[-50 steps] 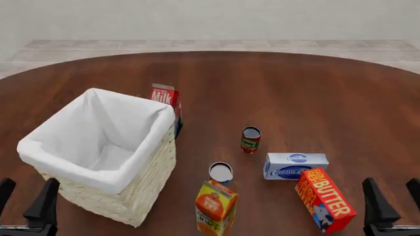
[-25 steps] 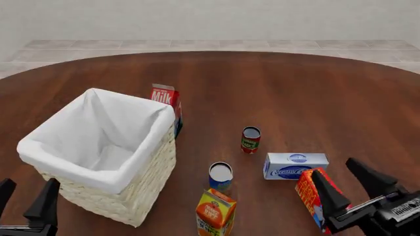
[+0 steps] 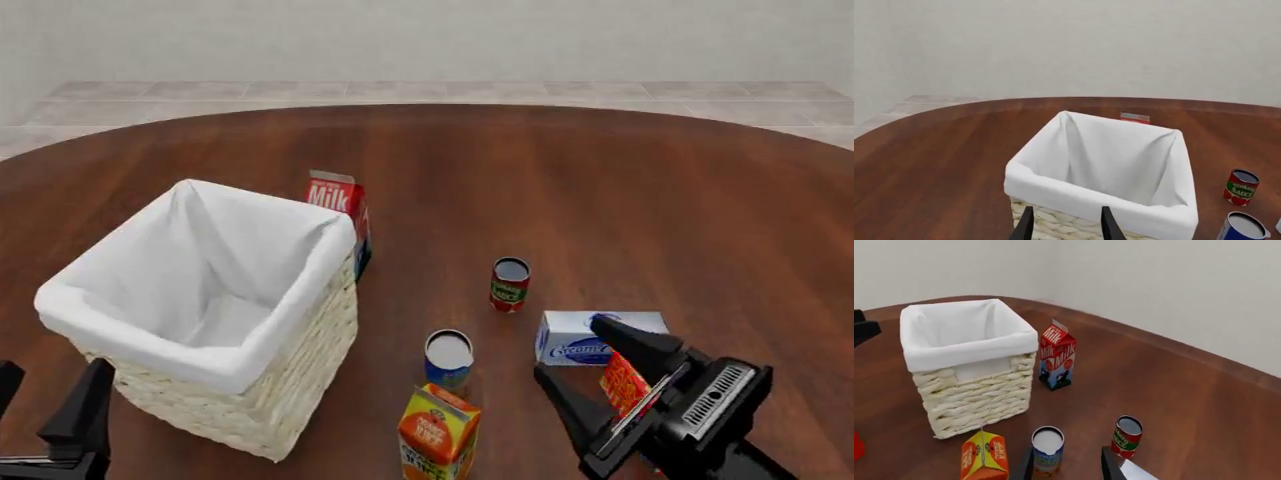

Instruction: Pick up the orange juice, and put it in the basket.

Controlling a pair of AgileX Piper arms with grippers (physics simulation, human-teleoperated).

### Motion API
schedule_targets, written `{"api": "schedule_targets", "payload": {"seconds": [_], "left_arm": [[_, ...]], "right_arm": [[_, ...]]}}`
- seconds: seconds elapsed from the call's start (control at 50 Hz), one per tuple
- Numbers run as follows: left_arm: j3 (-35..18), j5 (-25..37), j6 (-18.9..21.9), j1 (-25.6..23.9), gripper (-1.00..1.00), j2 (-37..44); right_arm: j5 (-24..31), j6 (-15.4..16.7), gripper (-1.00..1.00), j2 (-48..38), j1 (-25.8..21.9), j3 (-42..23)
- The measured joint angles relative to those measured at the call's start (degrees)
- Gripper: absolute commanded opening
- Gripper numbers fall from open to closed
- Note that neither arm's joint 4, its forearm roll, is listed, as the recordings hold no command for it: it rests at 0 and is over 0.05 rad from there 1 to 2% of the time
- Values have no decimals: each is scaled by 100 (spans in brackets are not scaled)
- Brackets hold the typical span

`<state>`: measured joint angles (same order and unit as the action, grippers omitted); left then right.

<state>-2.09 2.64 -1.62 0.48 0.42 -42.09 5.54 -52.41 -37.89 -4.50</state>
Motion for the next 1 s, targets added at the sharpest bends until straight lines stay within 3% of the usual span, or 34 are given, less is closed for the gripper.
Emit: {"api": "schedule_targets", "payload": {"seconds": [0.58,0.84,1.0], "left_arm": [[-57,74,-36,54,100,-3],[-105,129,-43,63,100,-2],[-148,175,-47,65,100,-3]], "right_arm": [[-463,69,100,-1071,-1075,-358],[-332,132,100,-951,-1328,-380],[108,205,100,-320,-1429,-381]]}}
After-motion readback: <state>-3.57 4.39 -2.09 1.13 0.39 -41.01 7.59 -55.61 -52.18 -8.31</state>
